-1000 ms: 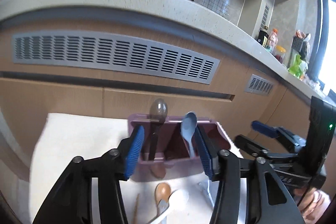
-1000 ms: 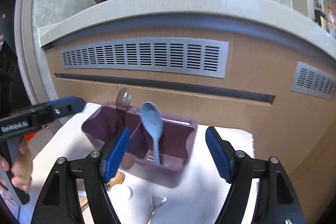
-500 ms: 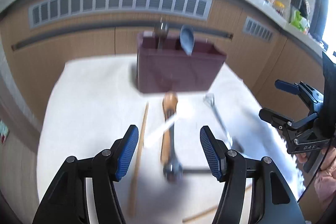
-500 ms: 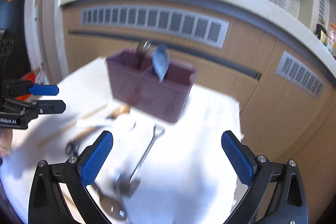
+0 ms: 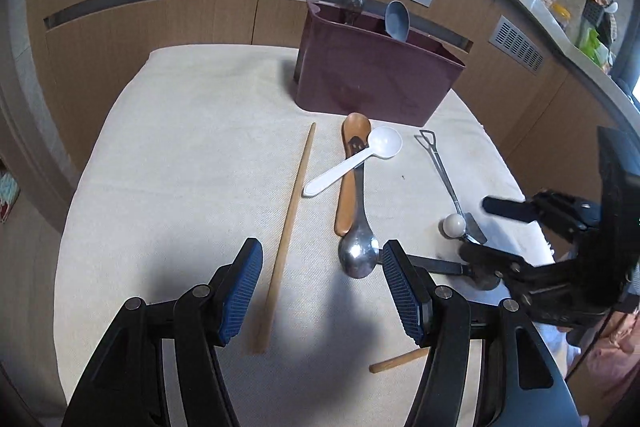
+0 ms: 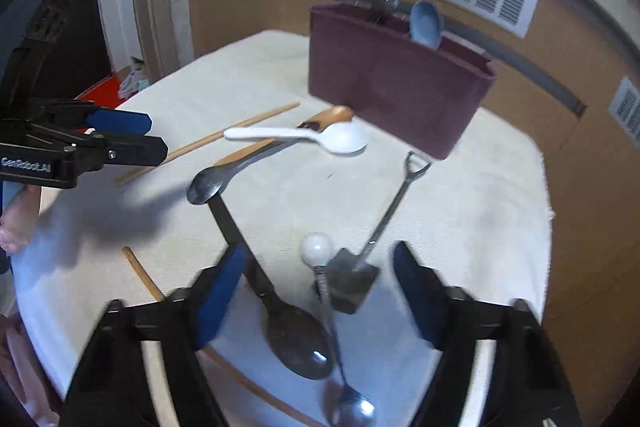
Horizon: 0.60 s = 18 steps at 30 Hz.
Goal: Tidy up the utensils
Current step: 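Grasp the white-knobbed spoon by its knob with the right tool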
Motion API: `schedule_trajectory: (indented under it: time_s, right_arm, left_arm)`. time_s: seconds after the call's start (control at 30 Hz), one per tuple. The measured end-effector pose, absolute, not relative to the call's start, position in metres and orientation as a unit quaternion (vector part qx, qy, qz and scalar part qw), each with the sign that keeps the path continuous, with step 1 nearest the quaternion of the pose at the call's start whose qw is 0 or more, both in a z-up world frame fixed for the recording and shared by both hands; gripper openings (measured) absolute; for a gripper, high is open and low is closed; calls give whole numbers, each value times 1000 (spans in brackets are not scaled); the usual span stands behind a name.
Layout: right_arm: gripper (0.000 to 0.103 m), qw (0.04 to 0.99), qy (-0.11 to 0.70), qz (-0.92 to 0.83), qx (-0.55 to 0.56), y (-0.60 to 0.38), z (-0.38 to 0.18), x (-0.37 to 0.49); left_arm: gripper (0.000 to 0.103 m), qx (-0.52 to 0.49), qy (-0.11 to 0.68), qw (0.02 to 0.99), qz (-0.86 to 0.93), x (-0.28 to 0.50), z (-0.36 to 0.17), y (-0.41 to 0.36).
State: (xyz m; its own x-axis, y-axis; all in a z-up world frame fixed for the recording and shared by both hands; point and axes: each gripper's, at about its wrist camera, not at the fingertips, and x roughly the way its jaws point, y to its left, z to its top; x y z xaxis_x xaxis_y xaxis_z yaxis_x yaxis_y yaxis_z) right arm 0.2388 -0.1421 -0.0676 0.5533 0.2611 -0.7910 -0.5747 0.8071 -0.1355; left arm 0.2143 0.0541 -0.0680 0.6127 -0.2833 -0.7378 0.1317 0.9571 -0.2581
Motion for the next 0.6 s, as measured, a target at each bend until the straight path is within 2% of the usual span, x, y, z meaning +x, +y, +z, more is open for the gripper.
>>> schedule_trajectory:
  time_s: [0.1, 0.23, 0.4, 0.6]
  right_arm:
    - [38, 849, 432, 247, -180, -136, -78, 251]
    - [32, 845, 441, 242, -181, -132, -87, 257]
    - [20, 846, 439, 231, -196, -132, -91, 259]
    - [20, 859, 429, 224, -167, -148, -79, 257]
  left_arm:
    - [63, -91, 428, 891, -117, 214, -69, 55]
    - [64, -94, 433, 889, -117, 214, -71, 57]
    - [64, -103, 438, 885, -117, 217, -72, 57]
    - [64, -91, 442, 883, -132, 227, -63, 35]
